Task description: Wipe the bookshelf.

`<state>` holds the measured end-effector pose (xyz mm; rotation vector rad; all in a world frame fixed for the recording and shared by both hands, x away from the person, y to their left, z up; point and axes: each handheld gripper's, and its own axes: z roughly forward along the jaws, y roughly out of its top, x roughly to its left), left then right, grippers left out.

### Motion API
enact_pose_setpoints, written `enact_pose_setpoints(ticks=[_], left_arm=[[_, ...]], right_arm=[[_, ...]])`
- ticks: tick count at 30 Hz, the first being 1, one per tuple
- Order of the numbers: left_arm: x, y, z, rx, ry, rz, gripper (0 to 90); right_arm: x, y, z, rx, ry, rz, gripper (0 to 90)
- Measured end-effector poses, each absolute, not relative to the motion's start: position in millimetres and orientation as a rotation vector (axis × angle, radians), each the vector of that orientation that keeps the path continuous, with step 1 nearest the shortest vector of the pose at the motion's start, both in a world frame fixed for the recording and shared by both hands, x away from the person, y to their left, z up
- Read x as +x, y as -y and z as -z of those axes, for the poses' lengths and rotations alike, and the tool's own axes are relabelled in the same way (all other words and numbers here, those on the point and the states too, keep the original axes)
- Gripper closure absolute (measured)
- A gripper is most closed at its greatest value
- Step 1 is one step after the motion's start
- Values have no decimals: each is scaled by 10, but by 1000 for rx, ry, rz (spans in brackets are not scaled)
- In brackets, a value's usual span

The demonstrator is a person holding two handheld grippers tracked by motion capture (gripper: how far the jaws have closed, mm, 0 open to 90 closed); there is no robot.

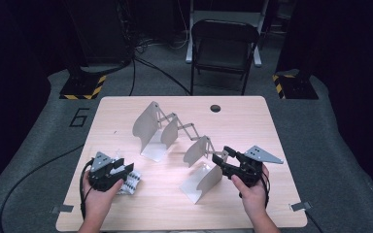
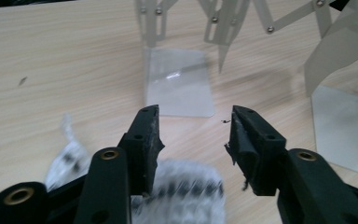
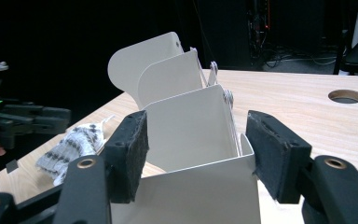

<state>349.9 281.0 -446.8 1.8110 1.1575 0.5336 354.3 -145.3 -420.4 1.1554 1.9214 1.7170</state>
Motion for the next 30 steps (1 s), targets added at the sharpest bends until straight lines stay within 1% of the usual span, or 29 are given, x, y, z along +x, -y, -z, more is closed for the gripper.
enact_pose_setpoints(ticks=[8,12,15,19,21,25,28,30], left_arm=[[3909,-2408,4376,1839,-1074,-478,613],[4072,-2248,4342,1852,-1040,-486,695],[4156,-2149,4332,1860,-1027,-510,717],[4242,-2076,4348,1834,-1065,-530,741],[4276,-2044,4345,1813,-1077,-520,746],[4327,-1997,4316,1814,-1058,-531,809],[4344,-1991,4294,1815,-1045,-532,886],[4363,-1974,4307,1802,-1038,-531,888]], right_arm=[[3581,1467,4213,1143,-1936,-1733,398],[3603,1473,4217,1154,-1938,-1756,394],[3603,1465,4219,1150,-1940,-1753,395],[3593,1455,4219,1139,-1937,-1737,390],[3593,1454,4218,1144,-1937,-1738,391],[3616,1446,4227,1132,-1937,-1745,391],[3606,1442,4224,1141,-1936,-1745,386],[3591,1444,4223,1142,-1932,-1742,384]])
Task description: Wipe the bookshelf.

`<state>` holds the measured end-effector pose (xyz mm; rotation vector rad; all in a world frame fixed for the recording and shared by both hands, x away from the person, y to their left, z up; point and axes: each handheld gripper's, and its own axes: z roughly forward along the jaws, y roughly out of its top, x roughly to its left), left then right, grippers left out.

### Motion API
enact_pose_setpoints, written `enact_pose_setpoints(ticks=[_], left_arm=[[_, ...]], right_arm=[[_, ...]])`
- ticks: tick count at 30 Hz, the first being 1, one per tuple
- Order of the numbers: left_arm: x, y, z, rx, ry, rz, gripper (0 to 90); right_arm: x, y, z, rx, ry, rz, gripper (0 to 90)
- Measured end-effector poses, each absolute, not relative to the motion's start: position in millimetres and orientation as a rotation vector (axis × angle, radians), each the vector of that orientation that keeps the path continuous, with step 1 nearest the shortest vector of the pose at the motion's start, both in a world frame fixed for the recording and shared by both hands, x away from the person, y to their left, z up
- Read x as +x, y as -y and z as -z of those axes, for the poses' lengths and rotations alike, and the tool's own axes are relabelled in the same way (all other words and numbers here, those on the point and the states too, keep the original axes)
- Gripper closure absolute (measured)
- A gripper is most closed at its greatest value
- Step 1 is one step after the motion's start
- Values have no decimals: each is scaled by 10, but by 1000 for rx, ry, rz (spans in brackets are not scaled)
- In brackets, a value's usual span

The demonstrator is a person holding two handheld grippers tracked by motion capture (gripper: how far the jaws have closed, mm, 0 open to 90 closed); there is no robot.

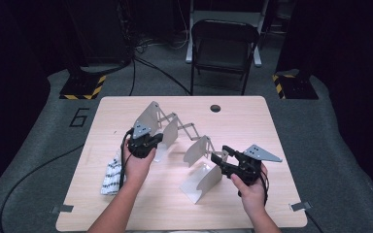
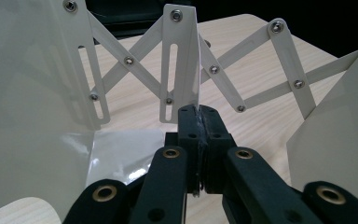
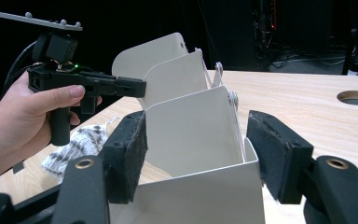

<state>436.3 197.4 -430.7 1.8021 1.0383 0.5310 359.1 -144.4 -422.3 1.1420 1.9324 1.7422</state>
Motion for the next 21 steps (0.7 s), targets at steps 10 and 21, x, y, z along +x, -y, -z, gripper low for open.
enact_pose_setpoints(ticks=[10,21], left_arm=[[4470,-1776,4281,1838,-995,-525,900],[4611,-1391,4290,1865,-917,-469,897]], right_arm=[[3523,1486,4208,1158,-1921,-1732,389],[3405,1649,4222,1193,-1902,-1725,399]])
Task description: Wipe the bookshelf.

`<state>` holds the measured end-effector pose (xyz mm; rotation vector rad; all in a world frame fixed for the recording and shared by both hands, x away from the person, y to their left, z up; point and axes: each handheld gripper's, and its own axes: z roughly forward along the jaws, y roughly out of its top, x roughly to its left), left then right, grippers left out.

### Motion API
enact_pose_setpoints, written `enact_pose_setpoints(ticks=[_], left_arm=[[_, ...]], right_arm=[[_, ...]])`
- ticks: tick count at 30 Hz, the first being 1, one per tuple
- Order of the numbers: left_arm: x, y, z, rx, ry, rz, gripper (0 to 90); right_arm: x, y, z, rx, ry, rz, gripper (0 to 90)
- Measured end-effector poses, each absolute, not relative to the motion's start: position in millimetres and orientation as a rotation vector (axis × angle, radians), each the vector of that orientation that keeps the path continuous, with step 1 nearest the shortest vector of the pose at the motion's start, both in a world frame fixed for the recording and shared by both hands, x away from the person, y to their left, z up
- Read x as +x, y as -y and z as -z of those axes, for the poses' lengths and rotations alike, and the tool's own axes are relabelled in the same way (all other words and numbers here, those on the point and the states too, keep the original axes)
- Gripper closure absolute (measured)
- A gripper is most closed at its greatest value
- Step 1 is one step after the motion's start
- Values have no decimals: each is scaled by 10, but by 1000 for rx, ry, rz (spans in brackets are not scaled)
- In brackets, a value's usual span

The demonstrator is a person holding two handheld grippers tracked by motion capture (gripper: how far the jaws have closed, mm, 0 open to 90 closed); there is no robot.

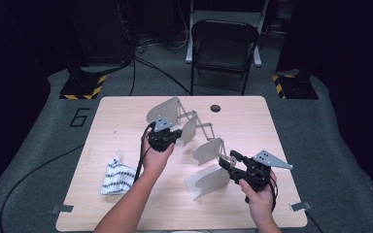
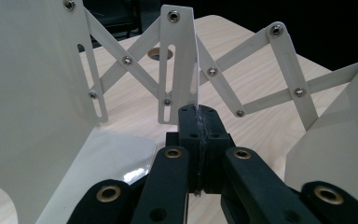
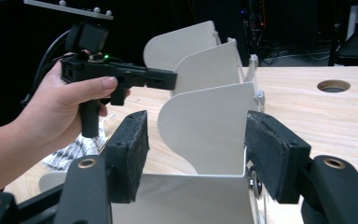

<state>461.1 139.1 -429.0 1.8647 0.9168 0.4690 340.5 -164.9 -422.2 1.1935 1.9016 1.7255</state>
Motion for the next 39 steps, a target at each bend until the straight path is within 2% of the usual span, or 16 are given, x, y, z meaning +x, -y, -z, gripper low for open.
enact_pose_setpoints(ticks=[9,15,18,26,30,34,39], left_arm=[[4705,-1147,4302,1853,-893,-407,878],[4687,-1226,4274,1825,-921,-384,695],[4613,-1316,4225,1818,-914,-383,636],[4347,-1641,4202,1840,-927,-401,538],[4211,-1800,4221,1834,-947,-396,520],[4084,-1923,4211,1840,-951,-407,510],[3909,-2044,4194,1831,-946,-419,502]], right_arm=[[3240,1724,4226,1202,-1873,-1719,406],[3208,1802,4164,1171,-1923,-1702,429],[3203,1892,4114,1165,-1926,-1688,420],[3152,1929,4144,1101,-2022,-1715,378],[3115,1916,4162,1055,-2065,-1623,375],[3097,1922,4193,1064,-2080,-1595,403],[3105,1799,4218,1018,-2138,-1610,525]])
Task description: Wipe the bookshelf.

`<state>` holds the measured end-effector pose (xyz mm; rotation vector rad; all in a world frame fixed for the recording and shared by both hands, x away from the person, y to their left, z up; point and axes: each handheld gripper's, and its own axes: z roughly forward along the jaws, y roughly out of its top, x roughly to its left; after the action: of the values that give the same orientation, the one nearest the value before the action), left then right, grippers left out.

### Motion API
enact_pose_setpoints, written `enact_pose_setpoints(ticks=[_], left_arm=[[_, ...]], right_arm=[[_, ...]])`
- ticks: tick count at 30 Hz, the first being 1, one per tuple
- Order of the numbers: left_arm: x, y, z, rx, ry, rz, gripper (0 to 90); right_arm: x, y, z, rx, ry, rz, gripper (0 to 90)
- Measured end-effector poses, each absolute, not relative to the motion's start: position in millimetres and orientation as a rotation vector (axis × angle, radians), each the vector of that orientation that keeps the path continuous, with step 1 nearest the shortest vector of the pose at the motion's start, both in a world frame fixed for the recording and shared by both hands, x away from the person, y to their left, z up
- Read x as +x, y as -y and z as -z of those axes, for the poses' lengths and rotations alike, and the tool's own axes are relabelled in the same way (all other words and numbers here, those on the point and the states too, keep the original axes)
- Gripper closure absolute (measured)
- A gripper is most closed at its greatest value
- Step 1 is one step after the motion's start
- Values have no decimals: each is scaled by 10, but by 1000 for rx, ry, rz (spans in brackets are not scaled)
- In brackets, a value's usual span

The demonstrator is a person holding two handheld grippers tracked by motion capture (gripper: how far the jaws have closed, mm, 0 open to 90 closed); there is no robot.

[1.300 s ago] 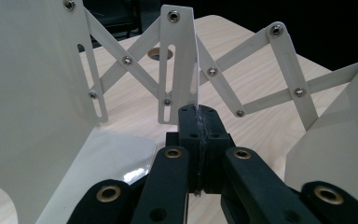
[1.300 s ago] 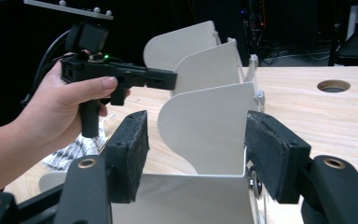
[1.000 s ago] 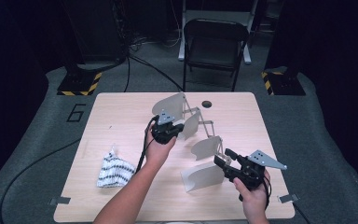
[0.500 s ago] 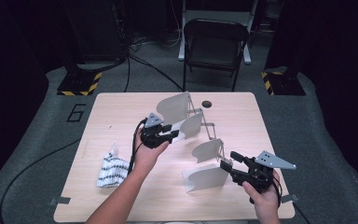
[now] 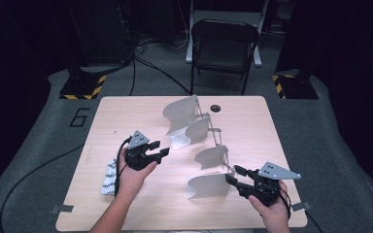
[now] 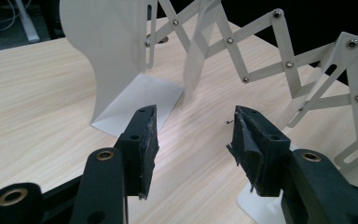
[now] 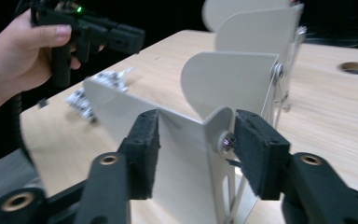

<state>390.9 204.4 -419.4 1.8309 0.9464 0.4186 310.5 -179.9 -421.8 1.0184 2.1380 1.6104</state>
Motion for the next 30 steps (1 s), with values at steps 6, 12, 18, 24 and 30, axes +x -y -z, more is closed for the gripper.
enact_pose_setpoints(ticks=[6,12,18,24,30], left_arm=[[3732,-2190,4140,1822,-959,-422,494],[3597,-2255,4088,1812,-943,-427,494],[3478,-2327,3979,1791,-939,-430,495],[3366,-2342,3865,1774,-912,-420,481],[3330,-2296,3871,1792,-901,-410,472]], right_arm=[[3148,1445,4267,944,-2246,-1596,528],[3215,1150,4278,858,-2314,-1637,573],[3295,868,4290,774,-2372,-1663,587],[3295,807,4240,771,-2376,-1721,503],[3317,970,4026,797,-2286,-1743,452]])
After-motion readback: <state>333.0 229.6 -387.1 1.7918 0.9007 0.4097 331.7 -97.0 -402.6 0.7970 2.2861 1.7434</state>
